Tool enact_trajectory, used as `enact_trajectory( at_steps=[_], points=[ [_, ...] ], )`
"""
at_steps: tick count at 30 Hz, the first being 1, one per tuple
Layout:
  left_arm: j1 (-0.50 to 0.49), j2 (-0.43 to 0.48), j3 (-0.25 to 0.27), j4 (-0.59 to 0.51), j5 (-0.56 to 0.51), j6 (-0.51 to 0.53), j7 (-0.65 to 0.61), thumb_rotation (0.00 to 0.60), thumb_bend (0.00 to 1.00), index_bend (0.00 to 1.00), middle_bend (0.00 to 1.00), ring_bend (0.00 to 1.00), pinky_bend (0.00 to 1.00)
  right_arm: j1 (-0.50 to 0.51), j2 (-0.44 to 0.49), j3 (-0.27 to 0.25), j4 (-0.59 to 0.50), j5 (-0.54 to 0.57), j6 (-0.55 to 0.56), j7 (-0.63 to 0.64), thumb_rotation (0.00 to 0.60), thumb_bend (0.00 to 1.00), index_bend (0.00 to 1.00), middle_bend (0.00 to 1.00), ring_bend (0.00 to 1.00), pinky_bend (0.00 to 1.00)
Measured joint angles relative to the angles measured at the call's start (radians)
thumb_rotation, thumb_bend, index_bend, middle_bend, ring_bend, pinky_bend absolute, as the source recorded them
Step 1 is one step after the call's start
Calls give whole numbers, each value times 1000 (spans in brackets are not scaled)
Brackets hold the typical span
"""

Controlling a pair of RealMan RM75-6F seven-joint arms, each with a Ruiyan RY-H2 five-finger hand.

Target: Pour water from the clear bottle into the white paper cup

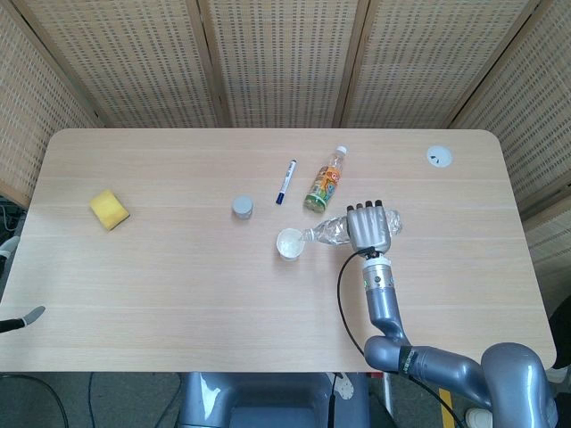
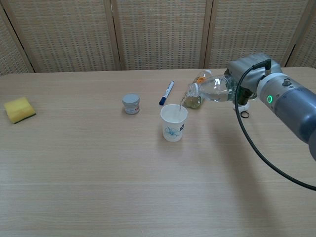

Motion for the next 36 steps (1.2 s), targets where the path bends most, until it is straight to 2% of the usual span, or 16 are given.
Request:
enact_trajectory(
  at_steps=[16,24,30,36],
  points=[
    [-1,2,0,0,-3,-4,-6,600,25,0,0,0,0,4,-16,16,15,18,21,-48,600,832,568,606,583,677],
    [-2,5,0,0,-4,-4,-11,600,24,0,0,0,0,1,-15,32,3,29,18,-32,600,831,568,606,584,677],
    [-3,5,0,1,-3,-7,-12,600,25,0,0,0,0,-10,-14,52,-9,31,9,39,600,832,568,606,583,677],
    [-4,4,0,1,-4,-8,-9,600,25,0,0,0,0,-34,-10,79,-24,17,-5,191,600,832,568,606,583,677]
  ],
)
